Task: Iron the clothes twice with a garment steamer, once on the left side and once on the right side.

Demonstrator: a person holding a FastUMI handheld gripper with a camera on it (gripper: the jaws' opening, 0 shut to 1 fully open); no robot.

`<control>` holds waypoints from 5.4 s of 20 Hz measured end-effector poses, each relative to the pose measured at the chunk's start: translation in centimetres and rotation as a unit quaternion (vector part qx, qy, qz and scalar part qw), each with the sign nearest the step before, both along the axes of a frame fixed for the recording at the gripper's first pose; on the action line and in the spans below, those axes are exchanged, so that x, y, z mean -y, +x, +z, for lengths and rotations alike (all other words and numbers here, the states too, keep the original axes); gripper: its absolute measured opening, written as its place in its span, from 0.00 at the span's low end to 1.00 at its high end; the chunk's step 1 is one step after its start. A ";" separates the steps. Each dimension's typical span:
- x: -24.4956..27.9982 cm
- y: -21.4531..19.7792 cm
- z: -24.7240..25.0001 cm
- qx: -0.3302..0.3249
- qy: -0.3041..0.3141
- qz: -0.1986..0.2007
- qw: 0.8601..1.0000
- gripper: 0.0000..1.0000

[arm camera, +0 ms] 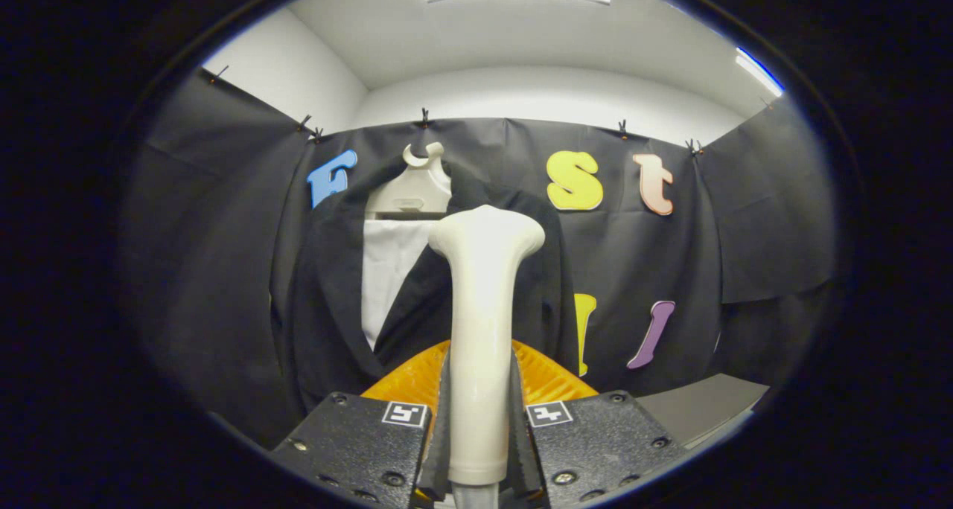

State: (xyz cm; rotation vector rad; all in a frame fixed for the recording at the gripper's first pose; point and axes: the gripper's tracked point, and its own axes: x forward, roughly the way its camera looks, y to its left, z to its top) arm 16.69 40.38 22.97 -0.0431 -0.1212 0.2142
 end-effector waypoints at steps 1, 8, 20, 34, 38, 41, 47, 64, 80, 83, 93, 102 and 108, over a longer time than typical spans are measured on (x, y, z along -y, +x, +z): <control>-0.1 -0.3 -0.7 -0.006 -0.001 0.001 1.000 0.35; -0.1 -1.9 -6.2 -0.060 -0.010 -0.006 0.998 0.35; 1.3 -5.1 -14.3 -0.136 -0.012 -0.016 0.991 0.35; 1.2 -8.0 -22.6 -0.215 -0.039 -0.014 0.976 0.35; 1.2 -8.7 -25.4 -0.245 -0.047 -0.013 0.968 0.35; 1.3 -9.1 -27.2 -0.265 -0.053 -0.012 0.963 0.35; 2.0 -8.5 -30.6 -0.309 -0.059 -0.017 0.949 0.35; 2.5 -10.8 -34.6 -0.349 -0.075 -0.041 0.933 0.35; -6.2 -12.2 -11.8 -0.104 -0.014 0.030 0.994 0.35; -8.0 -12.6 -8.4 -0.059 -0.012 0.049 0.997 0.35; -15.7 -10.7 0.9 0.093 -0.025 0.064 0.993 0.35; -18.8 -3.5 8.5 0.149 -0.004 0.033 0.988 0.35; -20.4 -0.6 9.2 0.155 -0.010 0.026 0.987 0.35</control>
